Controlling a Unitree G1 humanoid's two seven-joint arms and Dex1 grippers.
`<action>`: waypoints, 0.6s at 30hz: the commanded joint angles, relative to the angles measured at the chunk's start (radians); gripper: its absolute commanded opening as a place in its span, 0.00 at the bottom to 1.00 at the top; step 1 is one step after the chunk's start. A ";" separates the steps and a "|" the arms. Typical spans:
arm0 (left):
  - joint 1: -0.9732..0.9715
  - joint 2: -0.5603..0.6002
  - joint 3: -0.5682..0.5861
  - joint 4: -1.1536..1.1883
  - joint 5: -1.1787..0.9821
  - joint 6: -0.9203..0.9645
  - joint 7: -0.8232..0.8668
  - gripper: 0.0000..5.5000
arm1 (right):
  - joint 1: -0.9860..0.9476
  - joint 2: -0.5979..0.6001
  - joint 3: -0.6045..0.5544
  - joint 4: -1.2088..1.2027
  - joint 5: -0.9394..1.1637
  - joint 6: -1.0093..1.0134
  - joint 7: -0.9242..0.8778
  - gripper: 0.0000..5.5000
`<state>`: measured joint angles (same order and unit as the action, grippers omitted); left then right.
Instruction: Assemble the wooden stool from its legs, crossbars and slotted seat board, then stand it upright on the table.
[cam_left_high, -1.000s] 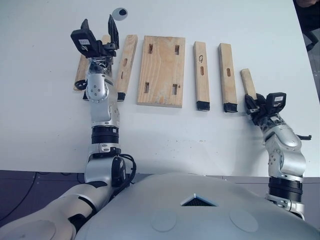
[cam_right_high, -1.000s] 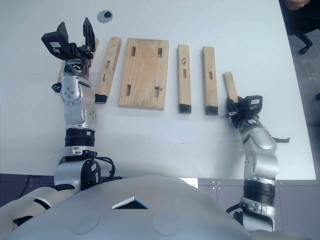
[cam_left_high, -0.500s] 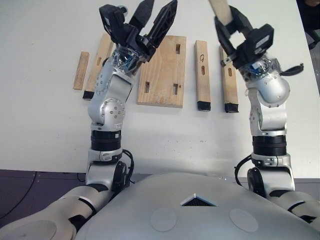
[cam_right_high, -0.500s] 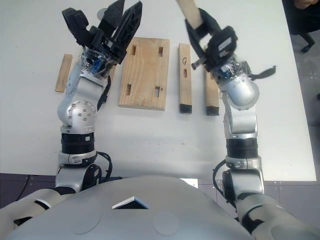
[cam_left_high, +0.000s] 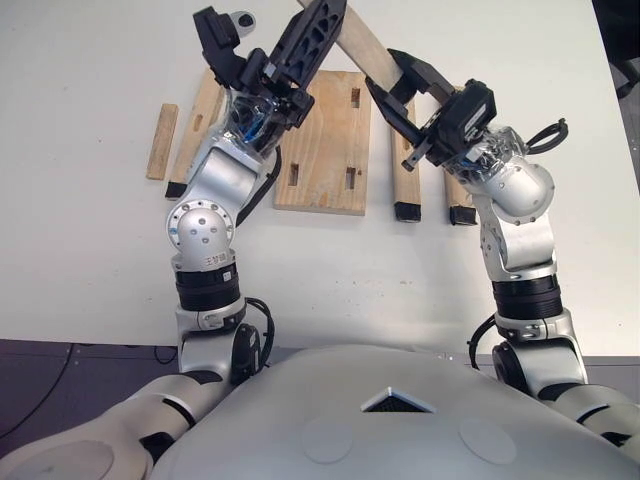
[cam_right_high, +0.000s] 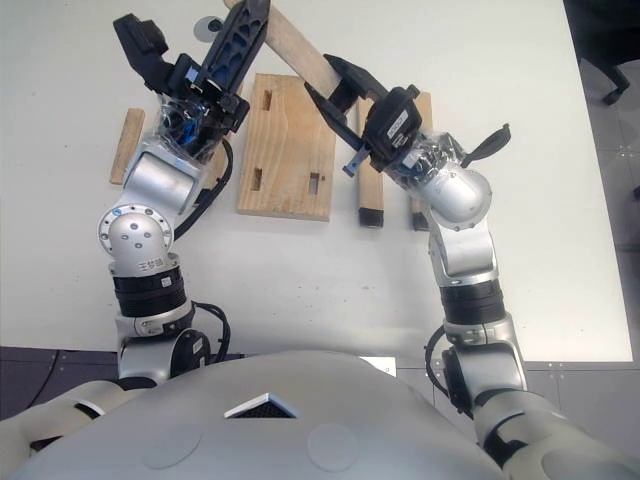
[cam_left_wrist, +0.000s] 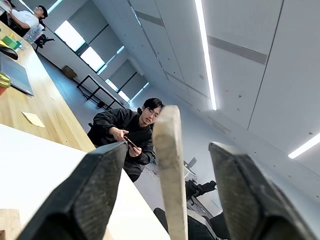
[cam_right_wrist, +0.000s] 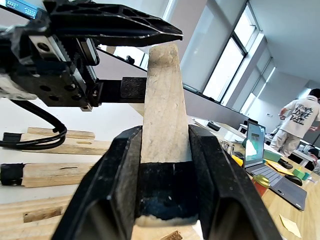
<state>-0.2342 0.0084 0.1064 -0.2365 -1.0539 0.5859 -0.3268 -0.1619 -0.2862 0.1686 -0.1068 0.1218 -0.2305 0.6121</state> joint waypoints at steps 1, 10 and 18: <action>-0.017 0.015 0.009 0.003 -0.004 0.015 -0.007 0.42 | -0.002 -0.001 0.011 0.005 0.005 0.008 0.010 0.24; -0.018 0.012 0.010 0.010 -0.008 0.018 -0.010 0.19 | -0.006 -0.003 0.008 0.020 -0.003 0.012 0.010 0.24; -0.034 0.017 0.008 0.014 -0.005 0.021 -0.019 0.07 | -0.005 -0.003 0.017 0.025 -0.001 0.040 0.014 0.24</action>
<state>-0.2462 0.0216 0.1216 -0.2281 -1.0742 0.6045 -0.3434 -0.1624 -0.2859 0.1714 -0.0880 0.1242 -0.2276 0.6182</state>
